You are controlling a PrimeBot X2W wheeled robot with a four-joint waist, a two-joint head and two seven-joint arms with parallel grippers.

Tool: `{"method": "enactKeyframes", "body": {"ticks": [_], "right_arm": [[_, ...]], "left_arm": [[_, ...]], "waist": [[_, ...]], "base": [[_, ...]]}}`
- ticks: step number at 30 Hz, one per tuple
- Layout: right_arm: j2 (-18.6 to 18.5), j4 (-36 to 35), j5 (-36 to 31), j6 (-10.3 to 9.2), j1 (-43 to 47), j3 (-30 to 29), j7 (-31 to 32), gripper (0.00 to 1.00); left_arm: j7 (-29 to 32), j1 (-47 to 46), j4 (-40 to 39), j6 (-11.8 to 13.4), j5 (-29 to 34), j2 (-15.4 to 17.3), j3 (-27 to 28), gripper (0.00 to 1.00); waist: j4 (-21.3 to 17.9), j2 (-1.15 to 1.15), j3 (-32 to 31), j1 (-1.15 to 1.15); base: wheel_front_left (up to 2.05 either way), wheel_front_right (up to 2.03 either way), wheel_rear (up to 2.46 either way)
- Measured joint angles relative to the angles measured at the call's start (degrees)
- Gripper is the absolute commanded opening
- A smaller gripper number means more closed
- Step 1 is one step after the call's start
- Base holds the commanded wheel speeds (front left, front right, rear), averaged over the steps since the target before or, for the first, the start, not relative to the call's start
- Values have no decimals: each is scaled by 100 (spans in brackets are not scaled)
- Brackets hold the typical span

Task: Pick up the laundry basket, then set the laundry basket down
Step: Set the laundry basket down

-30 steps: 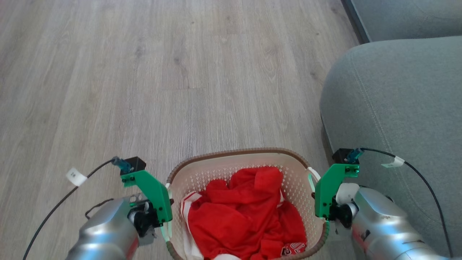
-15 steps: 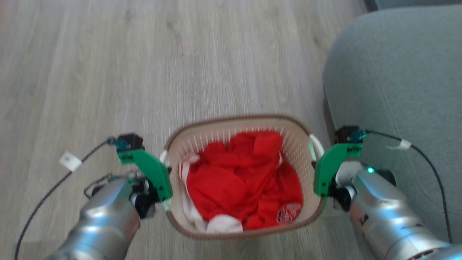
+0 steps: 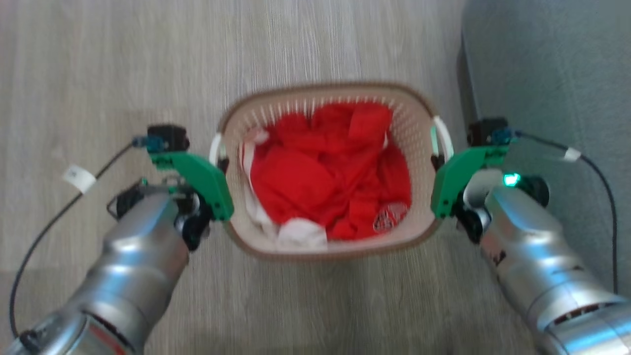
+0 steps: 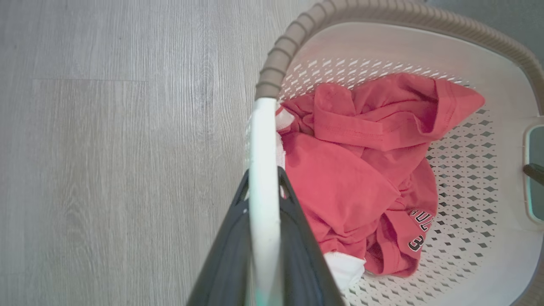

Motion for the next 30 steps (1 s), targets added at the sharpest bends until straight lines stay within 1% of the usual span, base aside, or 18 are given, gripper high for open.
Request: {"method": "enactKeyframes", "body": {"ticks": [6,7,12,13,14,16,19,30], "right_arm": [[-11,-7,-263,0,-388,-201,-296,0],[-13,-5,-357,0,-468,-256,-349,0],[-33,0,-570,1,-683,-460,-461,0],[-33,0,-570,1,-683,-460,-461,0],[-51,0,-672,1,-790,-564,-531,0],[-68,-1,-776,1,-891,-638,-600,0],[-79,1,-917,38,-1004,-779,-669,0],[-104,14,-1430,48,-1321,-1279,-871,0]], "left_arm": [[-394,-406,-22,-1,77,10,-22,0],[-494,-474,-30,-1,125,14,-40,0],[-630,-737,-47,-2,178,16,-133,0],[-630,-737,-47,-2,178,16,-133,0],[-699,-868,-73,-2,223,18,-158,0],[-733,-976,-93,-1,240,19,-171,0],[-817,-1061,-112,-1,260,25,-180,0],[-959,-1418,-166,-2,319,30,-199,0]], "waist": [[-22,0,701,0],[-27,0,926,0],[-23,0,1489,0],[-23,0,1489,0],[-13,0,1708,0],[-5,0,1910,0],[3,0,2182,0],[15,0,2884,-1]], "base": [[0,0,0],[0,0,0],[0,0,0],[0,0,0],[0,0,0],[0,0,0],[0,0,0],[0,0,0]]}}
